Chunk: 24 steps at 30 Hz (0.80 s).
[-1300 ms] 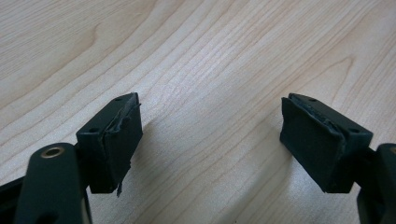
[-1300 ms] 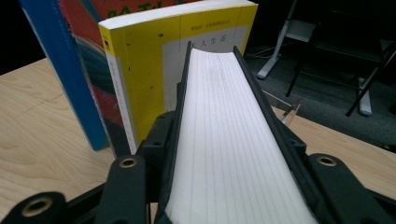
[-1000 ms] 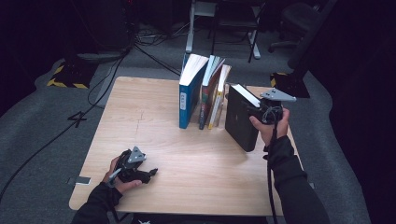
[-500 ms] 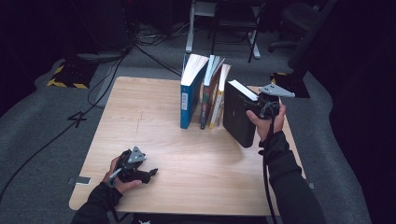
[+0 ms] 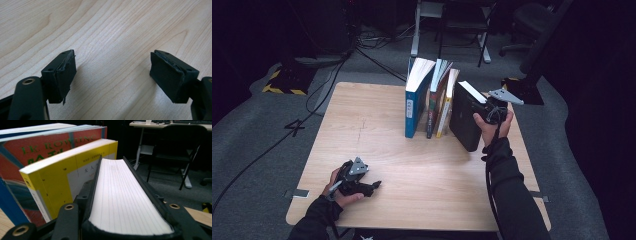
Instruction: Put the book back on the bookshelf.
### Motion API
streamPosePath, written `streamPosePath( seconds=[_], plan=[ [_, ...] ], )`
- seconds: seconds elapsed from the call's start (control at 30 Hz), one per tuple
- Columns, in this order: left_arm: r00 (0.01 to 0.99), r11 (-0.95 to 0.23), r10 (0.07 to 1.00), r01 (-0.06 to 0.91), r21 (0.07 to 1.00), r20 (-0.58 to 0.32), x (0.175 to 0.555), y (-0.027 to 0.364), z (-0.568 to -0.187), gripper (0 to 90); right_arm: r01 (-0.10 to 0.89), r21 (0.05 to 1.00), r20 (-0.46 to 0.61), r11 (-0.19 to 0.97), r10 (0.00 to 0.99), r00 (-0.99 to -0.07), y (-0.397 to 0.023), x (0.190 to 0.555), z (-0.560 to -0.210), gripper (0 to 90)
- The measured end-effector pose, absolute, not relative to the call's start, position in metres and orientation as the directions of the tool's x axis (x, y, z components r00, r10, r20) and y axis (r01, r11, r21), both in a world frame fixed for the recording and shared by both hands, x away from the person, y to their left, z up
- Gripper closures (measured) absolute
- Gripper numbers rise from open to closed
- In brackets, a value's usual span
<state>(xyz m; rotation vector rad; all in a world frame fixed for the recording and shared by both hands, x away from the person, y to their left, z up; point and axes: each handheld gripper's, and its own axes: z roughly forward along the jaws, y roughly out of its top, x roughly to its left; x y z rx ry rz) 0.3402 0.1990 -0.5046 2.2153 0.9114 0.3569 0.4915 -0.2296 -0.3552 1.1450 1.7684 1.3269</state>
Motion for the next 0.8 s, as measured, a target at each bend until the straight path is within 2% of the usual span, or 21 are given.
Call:
streamPosePath(
  seconds=[0.23,0.5,0.8],
  plan=[
    [0.715,-0.506,0.699,0.505,0.700,-0.010,0.340,0.199,-0.505,21.0,0.259,0.956,-0.008,0.137,0.896,-0.443,-0.234,0.486,-0.357,52.7],
    [0.714,-0.504,0.700,0.506,0.700,-0.012,0.340,0.199,-0.505,21.0,0.306,0.926,-0.052,0.221,0.876,-0.479,-0.240,0.473,-0.355,51.8],
    [0.714,-0.504,0.700,0.506,0.700,-0.012,0.340,0.199,-0.505,20.9,0.356,0.902,-0.034,0.242,0.864,-0.502,-0.247,0.468,-0.355,49.5]
  ],
)
